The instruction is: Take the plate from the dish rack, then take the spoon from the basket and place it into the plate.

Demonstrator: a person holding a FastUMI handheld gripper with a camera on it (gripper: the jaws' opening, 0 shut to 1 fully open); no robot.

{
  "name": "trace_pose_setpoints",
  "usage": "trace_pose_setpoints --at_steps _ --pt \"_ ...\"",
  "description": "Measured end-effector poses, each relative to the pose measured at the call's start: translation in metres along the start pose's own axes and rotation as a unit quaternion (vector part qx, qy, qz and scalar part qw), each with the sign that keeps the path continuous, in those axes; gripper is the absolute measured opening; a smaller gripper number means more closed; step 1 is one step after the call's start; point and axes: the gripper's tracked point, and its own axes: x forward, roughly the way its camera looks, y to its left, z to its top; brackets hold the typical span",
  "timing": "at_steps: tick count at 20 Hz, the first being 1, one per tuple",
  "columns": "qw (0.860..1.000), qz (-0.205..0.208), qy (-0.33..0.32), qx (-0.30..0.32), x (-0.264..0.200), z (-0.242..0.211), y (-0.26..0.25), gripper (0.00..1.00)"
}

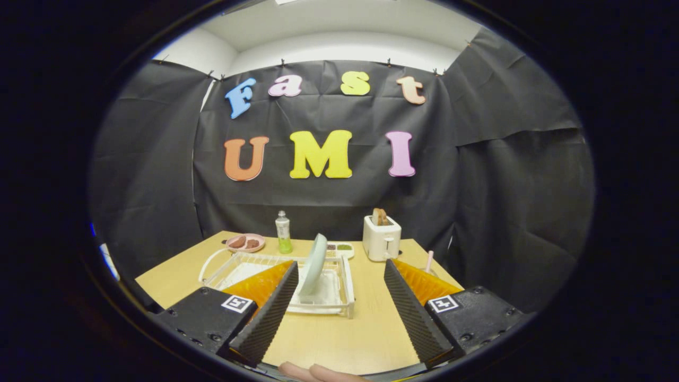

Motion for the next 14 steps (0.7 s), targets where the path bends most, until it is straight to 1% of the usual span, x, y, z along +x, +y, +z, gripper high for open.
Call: trace_pose_setpoints --at_steps 2,4,6,8,10,12,13,14 --pt "1.0 0.011 0.021 -0.007 0.028 0.013 0.018 1.0" --pt "0.998 0.02 0.05 -0.031 0.056 0.024 0.035 1.0" --pt "0.995 0.02 0.082 -0.057 0.088 0.033 0.049 1.0" --pt "0.988 0.015 0.13 -0.079 0.121 0.035 0.059 1.0" --pt "0.978 0.006 0.179 -0.104 0.153 0.038 0.068 1.0" --pt "0.967 -0.008 0.223 -0.127 0.186 0.037 0.069 0.96" --pt "0.958 -0.016 0.253 -0.132 0.199 0.033 0.068 0.95" --pt "0.949 -0.017 0.286 -0.13 0.209 0.025 0.069 0.89"
